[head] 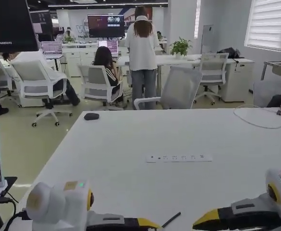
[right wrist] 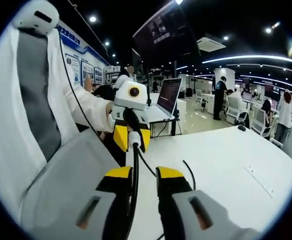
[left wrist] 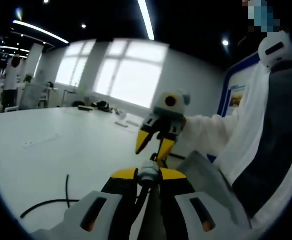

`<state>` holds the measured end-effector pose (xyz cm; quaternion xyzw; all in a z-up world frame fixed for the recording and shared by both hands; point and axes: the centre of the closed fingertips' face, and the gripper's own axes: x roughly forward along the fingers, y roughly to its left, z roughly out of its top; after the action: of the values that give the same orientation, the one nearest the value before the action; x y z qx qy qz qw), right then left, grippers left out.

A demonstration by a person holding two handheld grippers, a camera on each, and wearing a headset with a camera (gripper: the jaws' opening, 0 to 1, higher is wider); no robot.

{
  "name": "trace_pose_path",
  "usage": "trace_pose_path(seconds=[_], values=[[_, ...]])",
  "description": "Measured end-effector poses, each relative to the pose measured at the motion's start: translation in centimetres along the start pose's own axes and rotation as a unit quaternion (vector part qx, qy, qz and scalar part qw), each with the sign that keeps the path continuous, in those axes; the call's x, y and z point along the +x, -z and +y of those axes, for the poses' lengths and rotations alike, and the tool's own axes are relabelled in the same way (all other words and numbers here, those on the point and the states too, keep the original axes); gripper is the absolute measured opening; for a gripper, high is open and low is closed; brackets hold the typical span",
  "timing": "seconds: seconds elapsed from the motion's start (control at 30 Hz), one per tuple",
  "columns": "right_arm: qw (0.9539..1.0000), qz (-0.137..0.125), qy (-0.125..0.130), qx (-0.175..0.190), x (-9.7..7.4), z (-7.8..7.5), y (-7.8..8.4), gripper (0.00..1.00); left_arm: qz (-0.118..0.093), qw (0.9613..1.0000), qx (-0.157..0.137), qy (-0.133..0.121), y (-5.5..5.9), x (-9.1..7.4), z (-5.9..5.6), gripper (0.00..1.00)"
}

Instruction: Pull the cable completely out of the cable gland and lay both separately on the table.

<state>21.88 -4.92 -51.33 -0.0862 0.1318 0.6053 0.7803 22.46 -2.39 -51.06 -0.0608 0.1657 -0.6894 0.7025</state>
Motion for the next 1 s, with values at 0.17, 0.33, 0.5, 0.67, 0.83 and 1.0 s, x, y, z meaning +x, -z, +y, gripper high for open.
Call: trace_pose_path(seconds=[0.17,0.33,0.5,0.67,0.83,1.0], values=[[0.9998,-0.008,-0.012,-0.01,1.0,0.2,-0.9,0.17,-0.003,1.0,-0.003,0.0,-0.1,0.0,0.0,0.17],[0.9996,-0.011,-0.02,-0.013,1.5,0.4,-1.1,0.14,-0.005,1.0,-0.003,0.0,-0.1,0.0,0.0,0.17],[0.999,-0.006,-0.04,-0.018,1.8,0.9,-0.8,0.03,-0.01,0.9999,-0.004,0.001,-0.3,0.1,0.0,0.17],[0.9989,-0.01,-0.043,-0.018,1.8,0.8,-0.8,0.03,-0.012,0.9999,-0.008,0.004,-0.3,0.1,0.0,0.17],[0.9989,-0.01,-0.043,-0.017,1.8,0.7,-0.3,0.03,-0.009,0.9999,-0.007,0.004,-0.1,0.2,0.0,0.17],[0.9991,0.0,-0.041,-0.013,1.6,0.5,0.8,0.03,0.002,1.0,-0.008,0.002,0.3,0.3,0.1,0.17]])
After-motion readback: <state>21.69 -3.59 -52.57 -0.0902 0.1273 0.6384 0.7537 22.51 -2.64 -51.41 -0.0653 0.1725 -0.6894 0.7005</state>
